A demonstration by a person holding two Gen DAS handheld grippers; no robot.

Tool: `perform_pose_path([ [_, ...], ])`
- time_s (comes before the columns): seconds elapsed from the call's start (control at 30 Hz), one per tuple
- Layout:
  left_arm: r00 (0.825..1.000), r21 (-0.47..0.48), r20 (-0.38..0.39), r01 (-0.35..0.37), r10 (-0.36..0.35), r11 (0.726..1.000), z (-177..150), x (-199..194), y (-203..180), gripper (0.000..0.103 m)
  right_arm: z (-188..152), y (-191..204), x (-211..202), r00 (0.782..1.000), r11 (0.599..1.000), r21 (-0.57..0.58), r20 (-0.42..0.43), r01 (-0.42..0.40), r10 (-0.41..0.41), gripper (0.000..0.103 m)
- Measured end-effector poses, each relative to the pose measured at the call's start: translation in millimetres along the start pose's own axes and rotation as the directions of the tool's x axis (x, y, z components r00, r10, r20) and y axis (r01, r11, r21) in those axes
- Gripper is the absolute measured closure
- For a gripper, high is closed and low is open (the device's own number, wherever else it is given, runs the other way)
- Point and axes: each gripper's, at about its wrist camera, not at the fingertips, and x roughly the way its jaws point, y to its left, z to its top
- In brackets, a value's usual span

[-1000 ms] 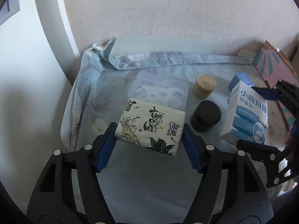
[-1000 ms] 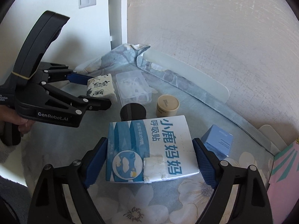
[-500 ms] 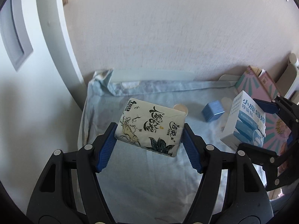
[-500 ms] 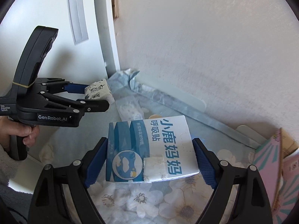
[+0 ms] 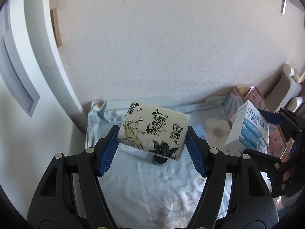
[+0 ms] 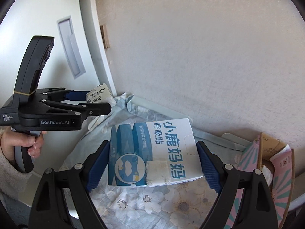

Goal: Organize objects
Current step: 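Carry the tissue pack and printed box in both grippers over the cardboard box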

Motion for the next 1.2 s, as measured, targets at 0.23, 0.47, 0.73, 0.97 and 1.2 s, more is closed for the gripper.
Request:
perform_pose_path([
  [0.23, 0.999, 0.027, 0.031, 0.034, -0.035, 0.999, 27.0, -6.0, -15.9, 0.037, 14.3, -14.6, -24.8, 1.000, 0.997, 0.073, 0.020, 0.021, -0.022, 0.017],
  [0.47, 0.995, 0.095, 0.044, 0.090, -0.095, 0.991, 52.9, -2.9, -52.1, 0.037, 21.2, -37.3, -44.9, 0.994, 0.986, 0.134, 0.044, 0.098, -0.105, 0.017],
  [0.73, 0.985, 0.187, 0.036, 0.158, -0.168, 0.970, 74.9, 8.3, -100.5, 0.037, 18.6, -71.4, -66.1, 0.981, 0.962, 0.203, 0.037, 0.181, -0.192, 0.017],
  [0.97, 0.971, 0.254, 0.000, 0.233, -0.241, 0.939, 91.5, 25.0, -141.7, 0.037, 7.0, -100.6, -82.9, 0.964, 0.931, 0.265, 0.016, 0.252, -0.265, 0.017],
  [1.2, 0.950, 0.324, -0.039, 0.304, -0.309, 0.896, 96.5, 34.4, -190.0, 0.037, -18.3, -119.5, -105.4, 0.943, 0.887, 0.333, -0.022, 0.320, -0.332, 0.017],
])
